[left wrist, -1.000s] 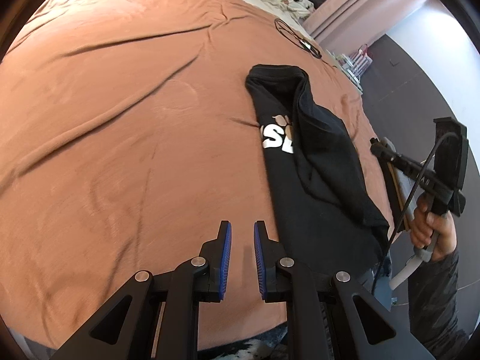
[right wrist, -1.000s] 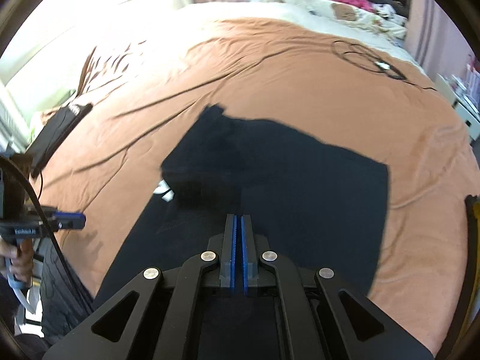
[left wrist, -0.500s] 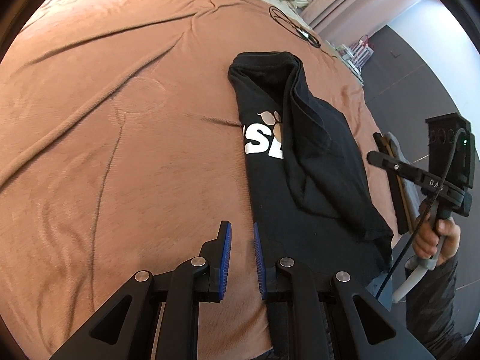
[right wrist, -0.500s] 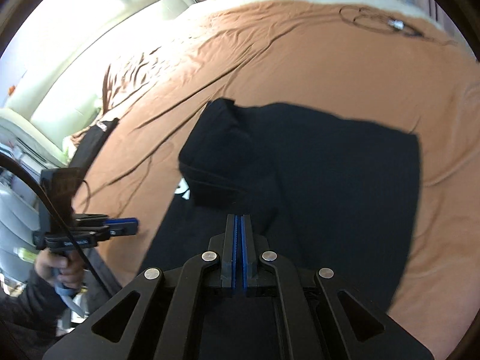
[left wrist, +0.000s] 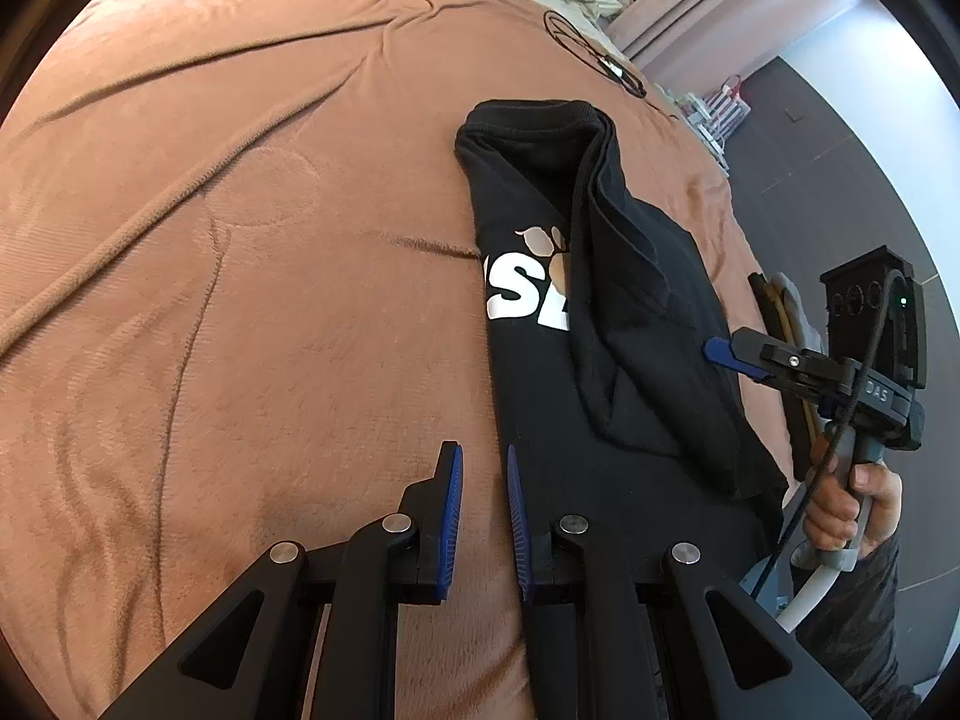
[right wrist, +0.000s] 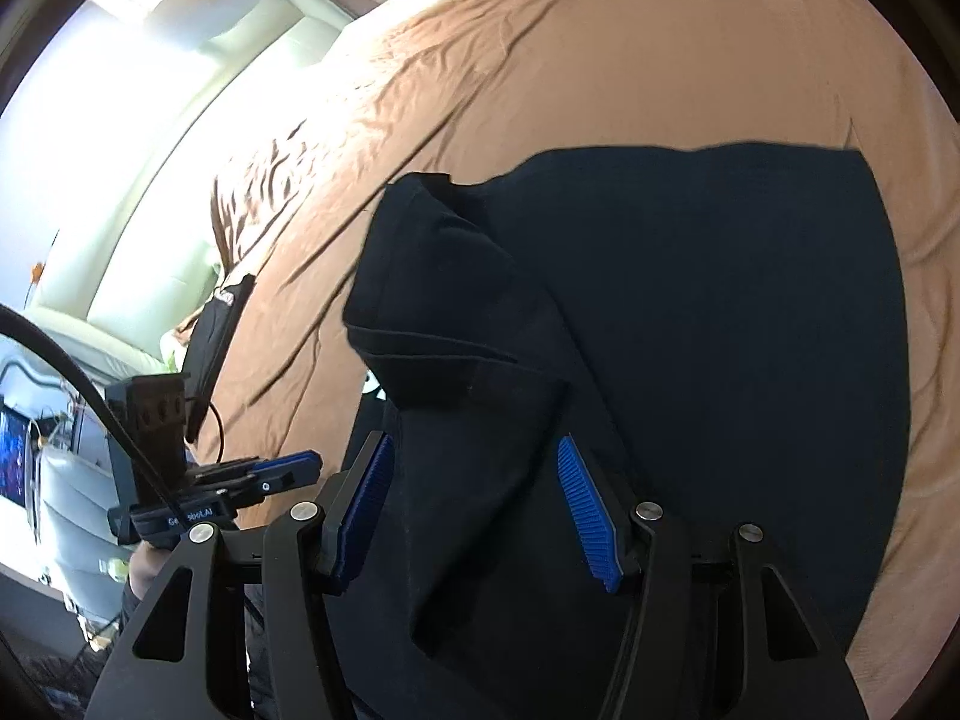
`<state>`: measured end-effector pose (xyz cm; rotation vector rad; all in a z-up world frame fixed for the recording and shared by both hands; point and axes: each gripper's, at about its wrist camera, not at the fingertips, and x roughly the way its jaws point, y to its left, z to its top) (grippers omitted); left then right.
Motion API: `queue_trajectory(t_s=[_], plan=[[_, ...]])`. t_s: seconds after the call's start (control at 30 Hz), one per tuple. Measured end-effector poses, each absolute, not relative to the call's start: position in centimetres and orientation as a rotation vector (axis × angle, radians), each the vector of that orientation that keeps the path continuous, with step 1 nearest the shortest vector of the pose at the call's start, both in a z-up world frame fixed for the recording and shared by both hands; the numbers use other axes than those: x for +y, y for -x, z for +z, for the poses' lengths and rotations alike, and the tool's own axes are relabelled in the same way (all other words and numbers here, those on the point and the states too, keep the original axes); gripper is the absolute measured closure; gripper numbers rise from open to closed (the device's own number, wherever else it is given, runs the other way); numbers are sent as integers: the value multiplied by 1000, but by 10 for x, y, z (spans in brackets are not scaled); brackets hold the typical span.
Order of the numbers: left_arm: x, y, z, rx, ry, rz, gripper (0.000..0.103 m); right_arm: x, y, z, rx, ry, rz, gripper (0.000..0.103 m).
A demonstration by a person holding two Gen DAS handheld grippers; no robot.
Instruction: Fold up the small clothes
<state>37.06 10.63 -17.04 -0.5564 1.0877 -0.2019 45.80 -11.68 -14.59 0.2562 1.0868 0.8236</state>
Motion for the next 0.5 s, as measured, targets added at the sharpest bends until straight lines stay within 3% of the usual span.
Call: queue_trajectory(t_s=[0.13, 0.33, 0.4, 0.5], plan=[[104, -372, -170, 1091, 552, -208, 87, -126, -473, -152, 1129, -297, 807, 57], [97, -380, -170, 1097, 527, -206, 87, -118, -485, -153, 1143, -301, 812, 79], [94, -382, -171, 1100, 520, -206, 87, -115, -488, -151, 1146, -280, 804, 98], [92, -383, -172, 1105, 519, -206, 87, -118, -490, -138, 1105, -261, 797, 101]])
